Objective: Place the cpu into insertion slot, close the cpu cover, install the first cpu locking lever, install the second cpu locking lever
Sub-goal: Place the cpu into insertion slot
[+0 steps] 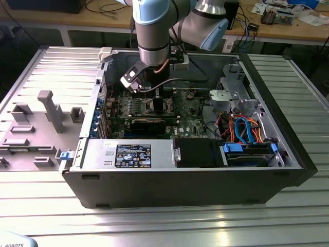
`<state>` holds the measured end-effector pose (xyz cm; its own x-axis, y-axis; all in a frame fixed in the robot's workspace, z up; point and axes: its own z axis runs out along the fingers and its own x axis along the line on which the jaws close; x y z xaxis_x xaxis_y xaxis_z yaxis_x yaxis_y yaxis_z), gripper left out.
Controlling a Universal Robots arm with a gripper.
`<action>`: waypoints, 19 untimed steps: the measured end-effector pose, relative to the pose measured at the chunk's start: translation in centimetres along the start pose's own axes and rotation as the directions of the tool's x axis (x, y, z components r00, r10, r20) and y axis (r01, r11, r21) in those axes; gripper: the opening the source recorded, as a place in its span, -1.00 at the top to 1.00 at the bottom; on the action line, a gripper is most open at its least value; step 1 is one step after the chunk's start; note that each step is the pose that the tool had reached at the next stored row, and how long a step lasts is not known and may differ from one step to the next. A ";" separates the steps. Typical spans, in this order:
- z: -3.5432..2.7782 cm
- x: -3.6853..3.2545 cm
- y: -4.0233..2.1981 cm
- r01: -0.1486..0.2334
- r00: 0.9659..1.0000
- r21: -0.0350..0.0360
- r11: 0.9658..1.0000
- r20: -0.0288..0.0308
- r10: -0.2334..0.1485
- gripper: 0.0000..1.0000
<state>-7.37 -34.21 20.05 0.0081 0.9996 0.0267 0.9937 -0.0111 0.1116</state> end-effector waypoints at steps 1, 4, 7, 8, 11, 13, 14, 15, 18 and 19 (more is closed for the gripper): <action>0.00 0.00 0.00 0.000 1.000 0.000 1.000 0.000 0.000 -0.35; 0.00 0.00 0.00 0.000 1.000 0.000 1.000 0.000 0.000 -0.35; 0.00 0.00 0.00 0.000 1.000 0.000 1.000 0.000 0.000 -0.35; 0.00 0.00 0.00 0.000 1.000 0.000 1.000 0.000 0.000 -0.35; 0.00 0.00 0.00 0.000 1.000 0.001 1.000 0.000 0.000 -0.35; 0.00 0.01 0.01 0.000 1.000 0.002 1.000 0.000 0.000 -0.35; 0.00 0.01 0.01 0.000 1.000 0.003 1.000 0.000 0.000 -0.35; 0.00 0.01 0.01 0.000 1.000 0.003 1.000 0.000 0.000 -0.35; 0.00 0.02 -0.04 0.000 1.000 0.003 1.000 0.000 0.000 -0.35; -0.01 0.01 -0.13 0.000 1.000 0.003 1.000 0.000 0.000 -0.35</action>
<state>-7.51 -34.19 20.05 0.0081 0.9996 0.0266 0.9941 -0.0109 0.1081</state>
